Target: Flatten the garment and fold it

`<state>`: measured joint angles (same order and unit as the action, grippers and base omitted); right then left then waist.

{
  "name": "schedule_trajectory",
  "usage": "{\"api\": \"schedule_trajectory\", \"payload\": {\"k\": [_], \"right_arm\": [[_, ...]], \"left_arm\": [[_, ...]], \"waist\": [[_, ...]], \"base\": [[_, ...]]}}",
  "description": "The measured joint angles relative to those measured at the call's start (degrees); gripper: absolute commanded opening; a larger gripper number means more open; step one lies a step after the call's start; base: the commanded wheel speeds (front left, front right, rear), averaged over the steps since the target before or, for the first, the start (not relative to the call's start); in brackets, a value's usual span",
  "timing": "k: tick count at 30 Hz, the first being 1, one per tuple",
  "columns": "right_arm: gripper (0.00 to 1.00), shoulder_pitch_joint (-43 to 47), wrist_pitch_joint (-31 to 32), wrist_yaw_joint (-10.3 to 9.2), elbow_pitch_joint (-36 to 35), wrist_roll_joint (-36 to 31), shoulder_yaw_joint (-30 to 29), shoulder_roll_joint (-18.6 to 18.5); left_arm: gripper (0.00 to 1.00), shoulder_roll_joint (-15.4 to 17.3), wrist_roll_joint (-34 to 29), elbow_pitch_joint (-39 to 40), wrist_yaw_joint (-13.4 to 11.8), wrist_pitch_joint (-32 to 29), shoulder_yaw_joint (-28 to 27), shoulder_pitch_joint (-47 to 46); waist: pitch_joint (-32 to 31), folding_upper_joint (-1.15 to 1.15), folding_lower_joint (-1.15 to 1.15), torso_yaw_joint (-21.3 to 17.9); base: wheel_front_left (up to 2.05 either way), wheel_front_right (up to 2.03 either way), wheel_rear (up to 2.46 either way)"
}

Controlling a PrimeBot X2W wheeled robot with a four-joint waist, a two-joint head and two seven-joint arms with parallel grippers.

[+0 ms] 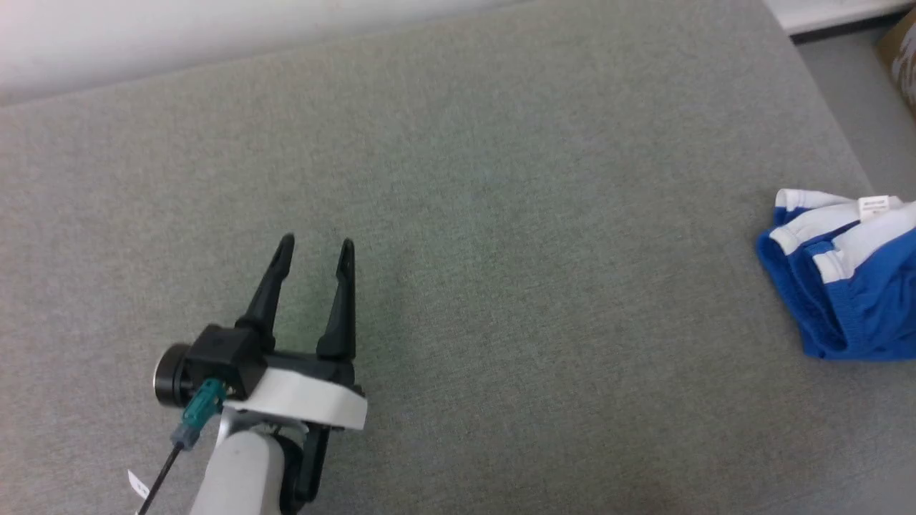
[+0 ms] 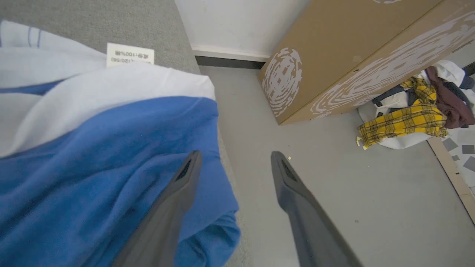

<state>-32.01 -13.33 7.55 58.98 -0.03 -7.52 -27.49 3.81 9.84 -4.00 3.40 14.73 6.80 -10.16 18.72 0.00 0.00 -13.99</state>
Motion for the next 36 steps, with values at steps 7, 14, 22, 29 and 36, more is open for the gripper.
{"api": "schedule_trajectory", "payload": {"k": [7,14,22,29,36], "right_arm": [[1.0,7.17,-1.35,-0.01,-8.69,-2.45,-5.05,4.21],[1.0,16.82,-1.4,0.0,-26.3,0.8,-0.44,14.89],[1.0,21.35,-1.29,-0.01,-38.55,5.73,6.38,20.81],[1.0,25.33,1.6,-0.01,-49.96,7.42,7.8,22.48],[1.0,33.09,5.36,-0.01,-59.31,7.13,7.05,23.8]], "left_arm": [[1.0,-0.25,0.78,-0.38,-0.83,0.0,-0.88,2.86],[1.0,-0.52,1.34,-0.4,-1.45,0.0,-1.69,4.33],[1.0,-0.21,0.67,-1.48,-2.57,0.0,-3.61,5.05],[1.0,2.85,-0.26,-2.33,-2.69,0.0,-6.31,5.53],[1.0,4.94,-0.24,-3.08,-0.79,0.0,-6.95,8.32]], "waist": [[-4.7,0.0,-0.02,0.41],[-7.79,0.0,-0.02,2.63],[-9.36,0.0,-0.01,7.73],[-10.45,0.0,0.0,12.09],[-12.58,0.0,-0.01,13.57]], "base": [[0.0,0.0,0.0],[0.0,0.0,0.0],[0.0,0.0,0.0],[0.0,0.0,0.0],[0.0,0.0,0.0]]}}
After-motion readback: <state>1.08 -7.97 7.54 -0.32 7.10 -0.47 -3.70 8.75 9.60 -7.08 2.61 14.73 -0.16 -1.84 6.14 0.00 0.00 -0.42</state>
